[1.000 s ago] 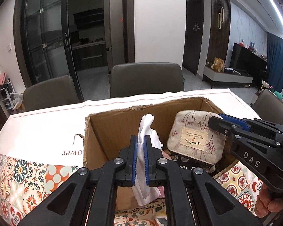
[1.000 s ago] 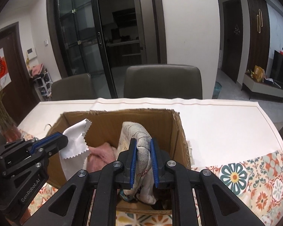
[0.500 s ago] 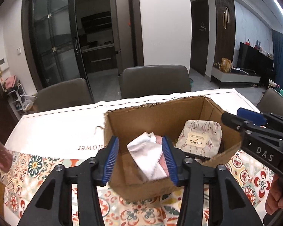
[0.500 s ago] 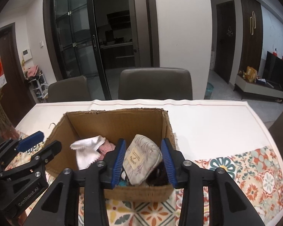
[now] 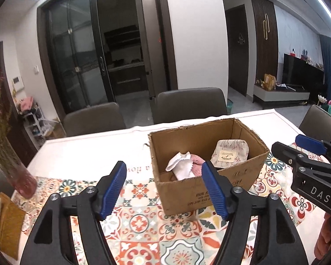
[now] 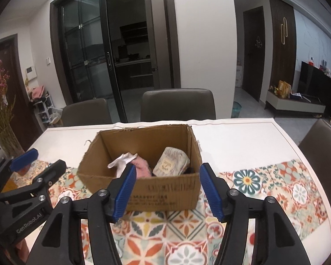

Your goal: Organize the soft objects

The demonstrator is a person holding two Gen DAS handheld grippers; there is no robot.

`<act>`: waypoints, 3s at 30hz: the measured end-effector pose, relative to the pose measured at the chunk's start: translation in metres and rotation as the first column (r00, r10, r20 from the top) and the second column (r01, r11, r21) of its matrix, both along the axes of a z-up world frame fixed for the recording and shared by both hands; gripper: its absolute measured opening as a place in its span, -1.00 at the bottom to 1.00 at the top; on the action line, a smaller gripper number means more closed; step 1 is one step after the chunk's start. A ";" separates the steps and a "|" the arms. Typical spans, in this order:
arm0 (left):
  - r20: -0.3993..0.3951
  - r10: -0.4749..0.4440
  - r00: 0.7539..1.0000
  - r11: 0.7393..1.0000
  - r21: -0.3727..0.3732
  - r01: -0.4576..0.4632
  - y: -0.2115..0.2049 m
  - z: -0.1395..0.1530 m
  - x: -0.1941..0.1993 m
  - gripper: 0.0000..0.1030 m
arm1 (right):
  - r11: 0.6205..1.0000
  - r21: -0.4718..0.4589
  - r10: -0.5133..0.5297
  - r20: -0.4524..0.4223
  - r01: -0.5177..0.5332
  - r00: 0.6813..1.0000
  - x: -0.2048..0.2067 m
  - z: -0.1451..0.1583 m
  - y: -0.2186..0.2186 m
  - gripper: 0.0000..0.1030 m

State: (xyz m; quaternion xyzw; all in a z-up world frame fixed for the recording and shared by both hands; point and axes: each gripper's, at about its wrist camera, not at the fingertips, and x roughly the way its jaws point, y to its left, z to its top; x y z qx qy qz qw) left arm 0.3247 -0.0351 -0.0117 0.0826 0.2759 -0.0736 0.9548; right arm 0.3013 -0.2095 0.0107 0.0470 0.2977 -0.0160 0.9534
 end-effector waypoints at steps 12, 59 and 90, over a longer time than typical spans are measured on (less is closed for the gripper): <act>0.036 0.053 0.998 0.998 -0.034 -0.052 0.007 0.024 -0.068 0.52 | 1.000 0.014 0.008 0.020 -0.008 1.000 -0.062 0.015 0.001 0.19; 0.173 0.117 0.978 0.993 -0.045 -0.111 -0.004 0.063 -0.274 1.00 | 0.998 -0.057 -0.031 0.134 0.038 0.991 -0.259 0.056 -0.012 0.47; 0.189 0.113 0.975 0.993 -0.055 -0.104 0.001 0.069 -0.288 1.00 | 0.999 -0.031 -0.030 0.151 0.035 0.988 -0.273 0.066 -0.012 0.47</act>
